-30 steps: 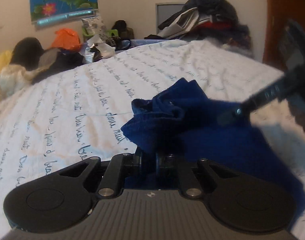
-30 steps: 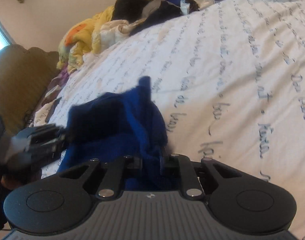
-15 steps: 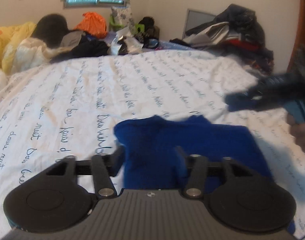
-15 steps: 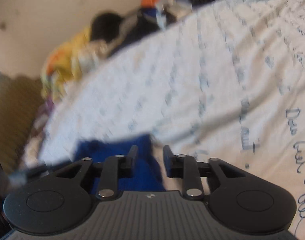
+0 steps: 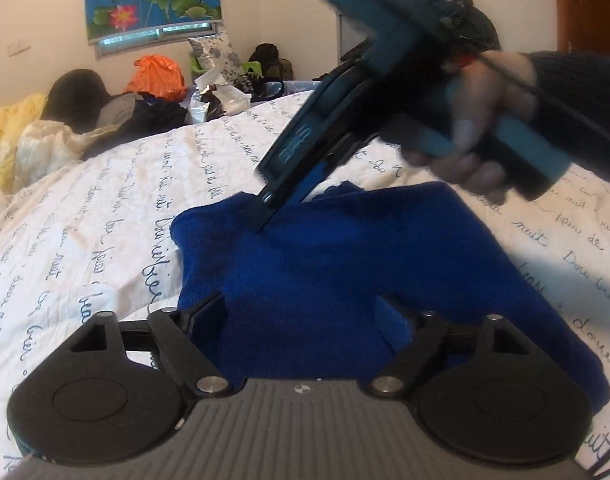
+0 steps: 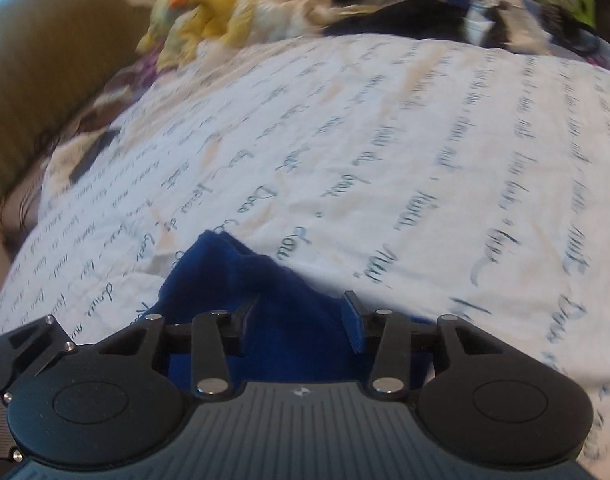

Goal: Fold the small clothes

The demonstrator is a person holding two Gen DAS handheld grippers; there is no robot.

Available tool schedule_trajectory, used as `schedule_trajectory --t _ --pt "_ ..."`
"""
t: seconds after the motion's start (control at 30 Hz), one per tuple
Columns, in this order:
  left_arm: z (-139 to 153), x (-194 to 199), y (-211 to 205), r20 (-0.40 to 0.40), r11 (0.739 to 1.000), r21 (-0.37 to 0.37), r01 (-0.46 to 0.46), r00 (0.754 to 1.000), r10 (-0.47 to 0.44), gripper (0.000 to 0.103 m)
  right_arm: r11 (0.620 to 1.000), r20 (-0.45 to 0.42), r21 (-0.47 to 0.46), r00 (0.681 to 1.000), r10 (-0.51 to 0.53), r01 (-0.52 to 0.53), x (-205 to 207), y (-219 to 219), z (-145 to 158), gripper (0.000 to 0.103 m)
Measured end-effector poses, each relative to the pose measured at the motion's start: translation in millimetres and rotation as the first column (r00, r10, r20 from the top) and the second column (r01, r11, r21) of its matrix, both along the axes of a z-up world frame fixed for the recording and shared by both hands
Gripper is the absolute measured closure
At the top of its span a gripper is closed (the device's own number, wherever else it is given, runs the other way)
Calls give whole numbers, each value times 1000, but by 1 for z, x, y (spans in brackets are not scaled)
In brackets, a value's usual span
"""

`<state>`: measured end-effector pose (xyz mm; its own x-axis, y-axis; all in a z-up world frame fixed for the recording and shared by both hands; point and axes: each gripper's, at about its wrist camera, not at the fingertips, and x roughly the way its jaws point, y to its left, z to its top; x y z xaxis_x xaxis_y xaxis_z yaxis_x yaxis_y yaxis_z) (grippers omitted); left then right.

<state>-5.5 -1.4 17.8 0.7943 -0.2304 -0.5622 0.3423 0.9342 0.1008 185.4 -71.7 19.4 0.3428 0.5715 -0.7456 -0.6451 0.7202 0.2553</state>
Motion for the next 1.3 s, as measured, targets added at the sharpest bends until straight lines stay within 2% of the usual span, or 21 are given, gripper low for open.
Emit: schedule_trajectory --t 0.03,0.13,0.2,0.27,0.33,0.37,0.4,0.47,0.5,0.53,0.6,0.67,0.77,0.8,0.83,0.93,1.0,1.07,1.13,1.2,1.3 --pt "-2 -1 1 5 1000 -6 -14 1000 14 18 999 15 -26 1000 20 -19 1 9 -4 80" --pt "-11 -4 0 35 999 -26 -48 998 49 13 1000 18 -17 1000 22 -21 23 34 -2 96" --pt "-10 -3 -2 37 998 -25 -60 997 61 12 999 -1 0 999 35 -35 33 50 -6 97" --pt "-10 -2 -1 31 998 -27 -63 997 64 11 998 65 -36 996 53 -51 38 69 -16 98" --pt "-4 -4 1 22 999 -12 -49 999 49 11 1000 46 -19 999 -15 15 39 60 -11 96" --pt "3 -6 3 20 999 -9 -35 999 35 11 997 21 31 997 -68 67 37 44 -5 96" --pt "9 -8 7 30 1000 -16 -21 999 21 10 986 -2 127 994 -107 106 31 18 3 95" --pt "20 -9 14 53 999 -41 7 999 -5 5 939 -47 304 987 -157 164 13 -36 14 89" --pt "23 -4 15 53 998 -52 25 998 -22 3 919 -76 341 980 -183 198 6 -60 16 79" --pt "24 3 15 46 998 -52 38 998 -35 3 910 -98 341 971 -216 237 1 -79 17 63" --pt "21 21 9 30 999 -13 42 999 -41 4 907 -98 283 950 -295 311 -4 -106 13 52" --pt "15 41 5 -8 998 -12 57 998 -57 4 914 -124 207 936 -328 348 -2 -114 4 52" --pt "6 71 6 -109 997 -60 45 993 -51 5 938 -157 168 948 -278 303 4 -102 -14 54" --pt "3 78 8 -130 998 -62 33 991 -41 3 945 -161 143 949 -272 295 6 -94 -21 63" --pt "-2 84 11 -159 998 -61 18 987 -27 3 956 -170 123 955 -244 266 7 -85 -27 95" --pt "-7 79 21 -146 998 -63 4 989 -14 3 975 -61 79 977 -204 208 0 -71 -22 96" --pt "-11 71 19 -111 999 -53 1 994 -7 3 960 -67 85 963 -261 266 10 -86 -29 96" --pt "-12 74 21 -114 998 -62 -8 993 1 2 943 -112 157 954 -277 292 14 -98 -37 97" --pt "-9 75 20 -119 999 -48 -12 993 6 1 950 -84 131 958 -273 283 7 -95 -32 95" --pt "0 70 20 -111 998 -27 -49 993 46 6 938 -87 118 944 -317 326 -2 -102 -18 90" --pt "18 54 29 -86 995 -70 -68 994 62 4 875 -121 303 926 -358 378 -34 -146 2 88"
